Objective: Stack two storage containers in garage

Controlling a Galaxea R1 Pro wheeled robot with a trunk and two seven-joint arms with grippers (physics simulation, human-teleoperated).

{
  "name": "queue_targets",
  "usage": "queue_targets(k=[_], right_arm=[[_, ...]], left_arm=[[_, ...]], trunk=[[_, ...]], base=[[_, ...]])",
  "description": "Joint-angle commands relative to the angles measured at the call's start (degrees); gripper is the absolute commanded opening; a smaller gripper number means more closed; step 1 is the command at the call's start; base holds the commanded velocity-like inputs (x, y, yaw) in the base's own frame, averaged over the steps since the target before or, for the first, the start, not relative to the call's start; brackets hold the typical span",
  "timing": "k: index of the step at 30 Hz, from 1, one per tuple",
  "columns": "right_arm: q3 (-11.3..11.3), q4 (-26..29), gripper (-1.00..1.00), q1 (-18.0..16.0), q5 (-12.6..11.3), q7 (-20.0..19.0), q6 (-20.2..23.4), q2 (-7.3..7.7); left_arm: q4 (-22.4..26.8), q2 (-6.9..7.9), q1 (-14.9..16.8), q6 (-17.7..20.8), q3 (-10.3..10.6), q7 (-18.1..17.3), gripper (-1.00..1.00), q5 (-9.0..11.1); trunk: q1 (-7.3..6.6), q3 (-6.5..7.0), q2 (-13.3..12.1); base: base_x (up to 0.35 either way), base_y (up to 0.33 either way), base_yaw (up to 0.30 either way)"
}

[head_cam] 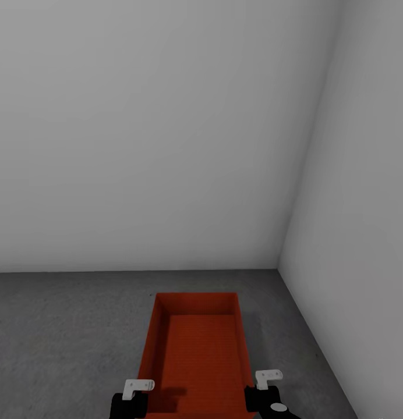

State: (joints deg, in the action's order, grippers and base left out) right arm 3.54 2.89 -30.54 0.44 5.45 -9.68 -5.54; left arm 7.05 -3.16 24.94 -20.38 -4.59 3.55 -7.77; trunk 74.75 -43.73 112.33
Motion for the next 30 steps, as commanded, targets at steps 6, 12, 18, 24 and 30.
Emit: queue_targets(k=[6,12,18,24,30], right_arm=[[-0.12,-0.08,-1.0,-0.05,-0.2,0.53,-0.16,0.0],[-0.11,-0.08,-1.0,-0.05,-0.21,0.53,-0.16,0.0],[-0.11,-0.08,-1.0,-0.05,-0.25,0.53,-0.16,0.0],[-0.11,-0.08,-1.0,-0.05,-0.23,0.53,-0.16,0.0],[-0.11,-0.08,-1.0,-0.05,-0.24,0.53,-0.16,0.0]], left_arm=[[-0.02,-0.01,0.02,-0.19,-1.39,0.76,-1.0,-0.66],[-0.02,-0.01,0.02,-0.19,-1.39,0.76,-1.0,-0.65],[-0.02,0.0,0.02,-0.19,-1.39,0.76,-1.0,-0.64],[-0.02,-0.01,0.02,-0.19,-1.39,0.76,-1.0,-0.64],[-0.02,-0.01,0.02,-0.19,-1.39,0.77,-1.0,-0.63]], trunk=[[1.33,-1.14,2.43],[1.55,-1.32,2.84],[1.55,-1.32,2.84],[1.55,-1.32,2.84],[1.55,-1.32,2.84]], base=[[0.0,0.0,0.0],[0.0,0.0,0.0],[0.0,0.0,0.0],[0.0,0.0,0.0],[0.0,0.0,0.0]])
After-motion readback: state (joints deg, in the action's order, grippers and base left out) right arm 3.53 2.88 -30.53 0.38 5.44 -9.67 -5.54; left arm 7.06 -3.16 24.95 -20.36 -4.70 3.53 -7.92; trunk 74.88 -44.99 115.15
